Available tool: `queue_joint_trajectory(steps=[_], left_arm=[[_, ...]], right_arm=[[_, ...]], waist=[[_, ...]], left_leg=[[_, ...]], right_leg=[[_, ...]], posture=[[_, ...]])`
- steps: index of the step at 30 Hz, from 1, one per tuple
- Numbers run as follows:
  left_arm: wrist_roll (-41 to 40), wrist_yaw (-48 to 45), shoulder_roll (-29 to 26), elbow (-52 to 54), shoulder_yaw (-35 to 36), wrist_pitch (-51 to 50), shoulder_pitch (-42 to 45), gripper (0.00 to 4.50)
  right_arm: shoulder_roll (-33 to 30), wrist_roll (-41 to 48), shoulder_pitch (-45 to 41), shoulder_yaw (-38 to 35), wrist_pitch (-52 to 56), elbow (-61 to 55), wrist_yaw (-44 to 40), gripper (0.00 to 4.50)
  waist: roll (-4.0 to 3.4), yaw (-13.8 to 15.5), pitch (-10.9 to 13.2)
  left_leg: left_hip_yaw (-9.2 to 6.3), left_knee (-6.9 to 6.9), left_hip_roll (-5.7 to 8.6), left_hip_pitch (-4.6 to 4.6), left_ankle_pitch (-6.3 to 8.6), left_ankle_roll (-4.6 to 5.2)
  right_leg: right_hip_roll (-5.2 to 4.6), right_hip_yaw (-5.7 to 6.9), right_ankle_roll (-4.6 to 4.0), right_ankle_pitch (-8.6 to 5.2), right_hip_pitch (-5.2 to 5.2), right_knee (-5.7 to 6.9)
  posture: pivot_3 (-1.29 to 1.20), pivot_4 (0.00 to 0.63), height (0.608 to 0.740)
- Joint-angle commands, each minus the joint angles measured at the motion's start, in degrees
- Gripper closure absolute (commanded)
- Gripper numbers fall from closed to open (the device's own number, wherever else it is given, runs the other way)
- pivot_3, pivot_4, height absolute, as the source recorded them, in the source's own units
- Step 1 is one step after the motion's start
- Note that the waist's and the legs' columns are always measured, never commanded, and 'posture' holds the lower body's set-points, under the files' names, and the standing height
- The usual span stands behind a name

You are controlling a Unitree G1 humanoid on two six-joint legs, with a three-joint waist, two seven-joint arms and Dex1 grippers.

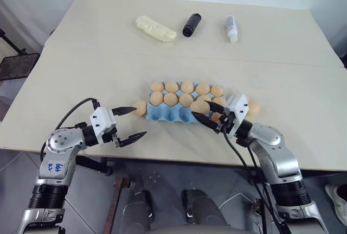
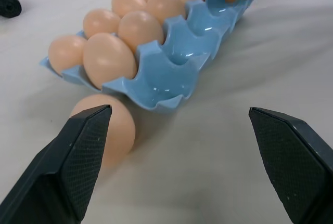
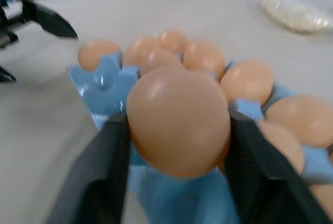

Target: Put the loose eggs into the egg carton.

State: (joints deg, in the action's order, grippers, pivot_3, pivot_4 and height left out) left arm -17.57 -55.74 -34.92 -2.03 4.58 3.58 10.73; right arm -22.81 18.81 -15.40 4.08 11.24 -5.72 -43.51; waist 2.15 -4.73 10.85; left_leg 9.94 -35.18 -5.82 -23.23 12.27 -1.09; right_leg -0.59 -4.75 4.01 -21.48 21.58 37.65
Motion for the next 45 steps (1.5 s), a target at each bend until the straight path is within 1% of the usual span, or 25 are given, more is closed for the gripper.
queue_joint_trajectory(steps=[1,3,7,11,14,15,18,20,24,27,31,38,45], left_arm=[[-0.98,0.92,-0.76,3.47,1.70,-0.32,-0.70,0.00],[-1.02,1.22,-0.67,4.14,1.66,-0.54,-1.07,0.00],[-1.17,1.60,-0.08,5.04,0.97,-1.15,-0.66,0.00],[-1.36,0.95,0.82,4.79,-0.78,-2.19,1.56,0.00],[-1.08,0.09,1.81,3.90,-2.52,-2.41,3.57,0.00],[-0.95,-0.29,2.60,3.34,-3.46,-2.25,4.74,0.00],[-0.85,-1.23,4.39,1.59,-5.18,-1.94,7.49,0.00],[-1.03,-1.86,5.32,0.31,-5.89,-2.24,9.11,0.00],[-0.75,-3.08,6.19,-0.96,-6.91,-1.99,10.71,0.00],[-0.71,-4.30,5.81,-1.20,-7.25,-2.10,11.12,0.00],[-0.80,-4.59,4.85,-1.38,-6.19,-2.23,10.73,0.00],[-1.59,-3.13,3.70,1.85,-4.55,-3.18,7.96,0.00],[-1.86,-1.48,3.03,5.03,-2.41,-4.61,5.36,0.00]], right_arm=[[-0.56,0.37,-0.11,-1.52,-1.56,-1.67,-0.39,0.72],[-1.44,1.17,0.79,-2.62,-1.61,-3.60,-0.88,0.02],[-3.79,3.05,4.05,-6.50,-1.20,-8.13,-0.89,0.02],[-7.02,5.14,11.05,-13.44,-1.22,-11.63,-0.90,0.02],[-8.43,4.92,17.34,-19.81,-3.35,-11.51,0.05,0.02],[-8.63,4.43,20.25,-22.85,-5.29,-10.39,0.30,0.02],[-8.40,3.56,25.13,-28.36,-9.01,-7.26,1.54,0.02],[-7.89,2.94,26.52,-29.84,-10.80,-5.14,2.44,0.02],[-7.89,2.02,26.94,-29.45,-12.86,-2.69,2.71,0.02],[-8.08,1.76,25.26,-28.23,-13.40,-1.02,2.50,0.02],[-8.96,1.56,19.66,-25.19,-13.27,3.11,0.86,0.02],[-9.82,-0.93,6.29,-19.33,-14.43,16.59,-2.35,0.02],[-10.00,-3.64,-3.35,-16.54,-18.20,30.99,-5.03,0.02]], waist=[[0.00,-0.04,0.00],[0.00,-0.06,0.00],[0.00,-0.03,0.00],[0.00,0.24,0.00],[0.01,0.55,-0.01],[0.01,0.56,-0.01],[0.01,1.10,-0.01],[0.01,0.79,-0.01],[-0.01,-0.47,-0.02],[-0.01,-0.45,-0.02],[-0.02,-0.53,-0.01],[-0.03,-0.21,0.00],[-0.05,-0.24,0.01]], left_leg=[[0.00,0.00,-0.01,0.00,0.01,-0.01],[0.00,0.00,-0.02,0.01,0.00,-0.02],[-0.02,0.00,-0.02,0.03,-0.01,-0.03],[-0.05,0.00,-0.01,0.02,0.00,-0.03],[-0.05,0.00,0.03,0.02,0.00,-0.01],[-0.03,-0.01,0.02,0.03,0.00,-0.01],[-0.04,-0.03,0.06,0.06,-0.01,0.01],[-0.01,-0.04,0.10,0.09,-0.03,0.01],[0.00,-0.04,0.09,0.18,-0.05,0.01],[-0.02,-0.04,0.04,0.19,-0.09,0.00],[-0.01,-0.05,0.04,0.19,-0.12,0.01],[-0.01,-0.04,0.05,0.16,-0.13,0.03],[0.00,-0.07,0.05,0.15,-0.14,0.02]], right_leg=[[0.01,0.00,0.00,0.00,0.00,0.00],[0.03,0.00,0.01,-0.01,0.00,0.01],[0.03,-0.01,0.01,-0.01,0.00,0.05],[0.02,0.01,0.01,-0.01,-0.03,0.03],[0.00,0.01,0.01,-0.01,-0.06,-0.01],[0.02,-0.01,0.02,-0.01,-0.07,-0.01],[0.03,-0.02,0.03,-0.01,-0.10,-0.01],[0.05,-0.08,0.05,0.01,-0.09,0.00],[0.09,-0.15,0.06,0.03,-0.12,0.11],[0.10,-0.13,0.06,0.03,-0.11,0.15],[0.07,-0.14,0.07,0.03,-0.11,0.16],[0.04,-0.12,0.08,0.03,-0.09,0.14],[0.05,-0.11,0.09,0.03,-0.08,0.15]], posture=[[0.00,0.150,0.740],[0.00,0.150,0.740],[0.00,0.150,0.740],[0.00,0.150,0.740],[0.00,0.150,0.740],[0.00,0.150,0.740],[0.00,0.150,0.740],[0.00,0.150,0.740],[0.00,0.150,0.740],[0.00,0.150,0.740],[0.00,0.150,0.740],[0.00,0.150,0.740],[0.00,0.150,0.740]])
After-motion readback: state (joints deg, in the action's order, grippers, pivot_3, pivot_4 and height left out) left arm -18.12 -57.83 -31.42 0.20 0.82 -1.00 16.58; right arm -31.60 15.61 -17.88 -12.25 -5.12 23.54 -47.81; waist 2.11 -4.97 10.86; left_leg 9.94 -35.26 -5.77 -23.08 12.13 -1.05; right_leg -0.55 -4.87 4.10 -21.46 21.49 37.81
